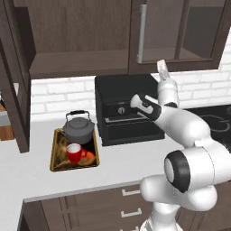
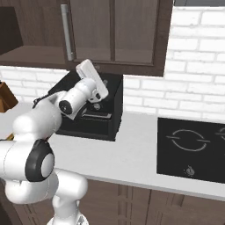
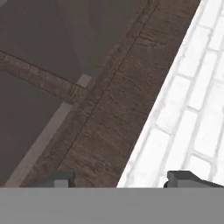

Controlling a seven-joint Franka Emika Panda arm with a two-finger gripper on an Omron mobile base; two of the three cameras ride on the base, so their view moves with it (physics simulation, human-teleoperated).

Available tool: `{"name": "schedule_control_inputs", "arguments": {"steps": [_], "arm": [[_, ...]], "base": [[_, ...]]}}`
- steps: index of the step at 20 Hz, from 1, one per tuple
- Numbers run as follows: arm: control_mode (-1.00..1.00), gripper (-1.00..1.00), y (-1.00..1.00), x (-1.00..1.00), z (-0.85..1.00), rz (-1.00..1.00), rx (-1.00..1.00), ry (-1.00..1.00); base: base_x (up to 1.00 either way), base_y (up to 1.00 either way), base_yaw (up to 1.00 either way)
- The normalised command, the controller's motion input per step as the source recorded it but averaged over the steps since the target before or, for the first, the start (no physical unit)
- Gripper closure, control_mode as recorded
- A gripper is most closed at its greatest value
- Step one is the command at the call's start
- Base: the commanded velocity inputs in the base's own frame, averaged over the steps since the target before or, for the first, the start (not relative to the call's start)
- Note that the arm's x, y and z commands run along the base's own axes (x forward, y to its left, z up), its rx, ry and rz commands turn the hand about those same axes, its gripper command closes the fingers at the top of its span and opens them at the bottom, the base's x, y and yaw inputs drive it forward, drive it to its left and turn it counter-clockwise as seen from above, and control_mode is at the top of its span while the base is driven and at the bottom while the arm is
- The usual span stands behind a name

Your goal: Pick the kettle from the counter and place it on the tray. Then pick the mug from the cabinet and place it on the tray. Then close the cabinet doors.

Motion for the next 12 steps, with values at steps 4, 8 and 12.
{"name": "schedule_control_inputs", "arguments": {"steps": [4, 8, 12], "arm": [[-1.00, -1.00, 0.11, 0.55, 0.00, 0.00, 0.00, 0.34], [-1.00, -1.00, 0.07, 0.06, 0.23, 0.00, 0.00, 0.29], [-1.00, -1.00, 0.07, -0.17, 0.37, 0.00, 0.00, 0.21]], "base": [[0.00, 0.00, 0.00], [0.00, 0.00, 0.00], [0.00, 0.00, 0.00]]}}
